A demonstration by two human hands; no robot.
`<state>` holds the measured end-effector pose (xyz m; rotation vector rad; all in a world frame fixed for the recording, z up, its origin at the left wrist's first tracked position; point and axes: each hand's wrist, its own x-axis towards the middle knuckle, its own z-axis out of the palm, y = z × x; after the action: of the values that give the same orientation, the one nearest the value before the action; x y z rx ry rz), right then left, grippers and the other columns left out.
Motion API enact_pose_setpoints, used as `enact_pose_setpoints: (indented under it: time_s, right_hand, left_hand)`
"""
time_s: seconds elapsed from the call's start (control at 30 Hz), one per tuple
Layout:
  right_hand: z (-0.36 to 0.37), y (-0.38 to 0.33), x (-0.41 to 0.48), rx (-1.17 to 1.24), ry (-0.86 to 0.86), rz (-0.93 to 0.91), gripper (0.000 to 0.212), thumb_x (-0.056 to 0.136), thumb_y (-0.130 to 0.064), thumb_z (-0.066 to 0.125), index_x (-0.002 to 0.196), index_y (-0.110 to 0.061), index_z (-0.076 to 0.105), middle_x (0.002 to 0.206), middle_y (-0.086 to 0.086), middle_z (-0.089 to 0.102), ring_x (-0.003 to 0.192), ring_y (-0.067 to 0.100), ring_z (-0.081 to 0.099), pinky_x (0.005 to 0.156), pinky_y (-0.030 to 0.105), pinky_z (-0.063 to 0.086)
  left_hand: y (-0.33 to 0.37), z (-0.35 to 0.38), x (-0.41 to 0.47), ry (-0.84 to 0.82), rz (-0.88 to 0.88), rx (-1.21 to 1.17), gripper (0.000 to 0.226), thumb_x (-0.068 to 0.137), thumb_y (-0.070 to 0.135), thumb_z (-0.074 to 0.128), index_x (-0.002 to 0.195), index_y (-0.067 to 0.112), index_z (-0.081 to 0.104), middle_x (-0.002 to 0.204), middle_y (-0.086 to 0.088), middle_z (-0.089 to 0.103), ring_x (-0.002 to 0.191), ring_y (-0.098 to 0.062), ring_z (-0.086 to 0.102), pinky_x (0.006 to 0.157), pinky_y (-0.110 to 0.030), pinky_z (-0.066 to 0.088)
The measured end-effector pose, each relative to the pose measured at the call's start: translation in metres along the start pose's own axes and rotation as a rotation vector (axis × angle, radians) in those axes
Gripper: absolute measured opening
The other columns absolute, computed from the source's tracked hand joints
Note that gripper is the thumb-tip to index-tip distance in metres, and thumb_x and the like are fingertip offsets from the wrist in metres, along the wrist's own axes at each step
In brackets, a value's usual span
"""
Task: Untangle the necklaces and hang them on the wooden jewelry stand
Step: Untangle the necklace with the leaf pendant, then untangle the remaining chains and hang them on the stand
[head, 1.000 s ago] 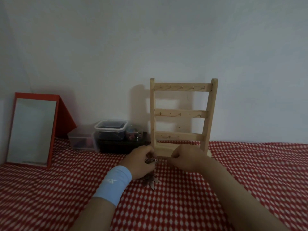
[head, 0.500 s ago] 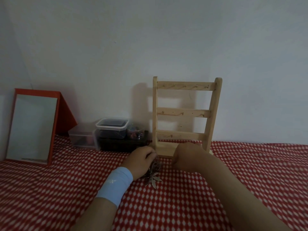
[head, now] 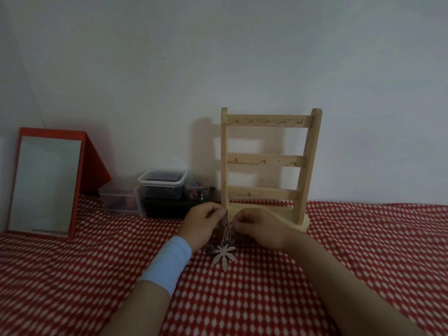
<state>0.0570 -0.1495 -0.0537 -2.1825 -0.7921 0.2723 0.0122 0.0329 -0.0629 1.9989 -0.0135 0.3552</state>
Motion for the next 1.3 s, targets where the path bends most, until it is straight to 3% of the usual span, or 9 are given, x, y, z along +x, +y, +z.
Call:
enact_pose_setpoints:
  time_s: [0.07, 0.17, 0.43, 0.6, 0.7, 0.9, 1.07, 1.17, 1.3]
  right_hand:
    - [0.001, 0.003, 0.0, 0.111, 0.015, 0.021, 0.014, 0.104, -0.022, 0.056, 0.093, -0.017, 0.064, 0.085, -0.003, 0.067, 0.081, 0.012, 0.065, 0.079, 0.028, 0.056]
    - [0.001, 0.002, -0.003, 0.227, -0.003, 0.054, 0.02, 0.107, -0.023, 0.048, 0.097, -0.013, 0.062, 0.082, -0.001, 0.067, 0.075, 0.014, 0.066, 0.077, 0.031, 0.057]
    - [-0.004, -0.006, -0.009, 0.315, -0.004, 0.099, 0.02, 0.108, -0.022, 0.046, 0.097, -0.013, 0.06, 0.065, -0.004, 0.052, 0.046, 0.009, 0.042, 0.044, 0.019, 0.035]
    - [-0.005, -0.005, -0.005, 0.003, -0.002, 0.007, 0.011, 0.091, -0.025, 0.074, 0.102, -0.029, 0.077, 0.1, -0.016, 0.075, 0.091, -0.01, 0.065, 0.075, 0.003, 0.046]
    - [-0.005, -0.008, -0.004, -0.011, 0.047, -0.009, 0.01, 0.092, -0.026, 0.073, 0.096, -0.027, 0.082, 0.097, -0.018, 0.077, 0.09, -0.011, 0.064, 0.071, -0.004, 0.041]
    - [-0.006, -0.01, -0.002, 0.035, 0.151, -0.066, 0.01, 0.093, -0.021, 0.072, 0.091, -0.022, 0.082, 0.09, -0.012, 0.078, 0.086, -0.001, 0.07, 0.081, 0.014, 0.054]
    - [-0.001, -0.008, -0.001, -0.003, 0.129, -0.014, 0.012, 0.095, -0.024, 0.067, 0.092, -0.021, 0.078, 0.094, -0.009, 0.075, 0.087, 0.001, 0.067, 0.079, 0.016, 0.05]
    - [-0.001, -0.008, -0.002, 0.045, 0.102, 0.039, 0.016, 0.095, -0.033, 0.067, 0.093, -0.022, 0.078, 0.093, -0.009, 0.075, 0.088, 0.0, 0.067, 0.081, 0.018, 0.051]
    - [-0.007, -0.012, -0.007, 0.15, 0.125, 0.006, 0.01, 0.085, -0.032, 0.081, 0.084, -0.021, 0.081, 0.084, -0.013, 0.077, 0.072, -0.01, 0.065, 0.068, 0.007, 0.046]
  left_hand:
    - [0.003, 0.001, -0.001, 0.007, -0.035, -0.081, 0.014, 0.098, 0.019, 0.056, 0.099, 0.015, 0.07, 0.088, 0.005, 0.071, 0.069, 0.004, 0.065, 0.065, -0.013, 0.048]
    - [0.004, 0.002, -0.002, -0.114, -0.097, -0.096, 0.031, 0.089, 0.031, 0.069, 0.116, 0.025, 0.057, 0.103, 0.005, 0.068, 0.087, -0.004, 0.067, 0.071, -0.018, 0.05]
    - [0.001, -0.005, -0.001, -0.232, 0.005, 0.081, 0.022, 0.084, 0.011, 0.074, 0.094, 0.03, 0.068, 0.106, 0.009, 0.069, 0.1, -0.005, 0.065, 0.094, -0.024, 0.052]
    - [0.009, -0.016, -0.001, -0.304, 0.014, 0.241, 0.028, 0.083, 0.004, 0.066, 0.096, 0.027, 0.058, 0.093, 0.008, 0.06, 0.077, -0.004, 0.058, 0.067, -0.013, 0.046]
    - [0.014, -0.019, -0.001, -0.305, 0.068, 0.36, 0.023, 0.083, 0.007, 0.064, 0.092, 0.025, 0.053, 0.086, 0.01, 0.055, 0.07, -0.001, 0.05, 0.061, -0.012, 0.039]
    - [0.021, -0.022, 0.0, -0.225, 0.116, 0.424, 0.013, 0.09, 0.012, 0.061, 0.097, 0.023, 0.065, 0.075, 0.018, 0.05, 0.063, 0.004, 0.048, 0.055, -0.006, 0.036]
    - [0.016, -0.011, -0.001, -0.203, 0.11, 0.381, 0.014, 0.09, 0.014, 0.065, 0.096, 0.026, 0.068, 0.089, 0.018, 0.061, 0.074, 0.007, 0.055, 0.067, -0.006, 0.041]
    - [0.01, -0.008, 0.003, -0.189, 0.058, 0.263, 0.019, 0.089, 0.017, 0.067, 0.101, 0.03, 0.06, 0.102, 0.009, 0.065, 0.096, -0.003, 0.061, 0.09, -0.024, 0.051]
    - [0.011, -0.011, 0.003, -0.209, -0.008, 0.116, 0.028, 0.087, 0.017, 0.071, 0.108, 0.029, 0.056, 0.101, 0.002, 0.069, 0.099, -0.009, 0.065, 0.095, -0.03, 0.052]
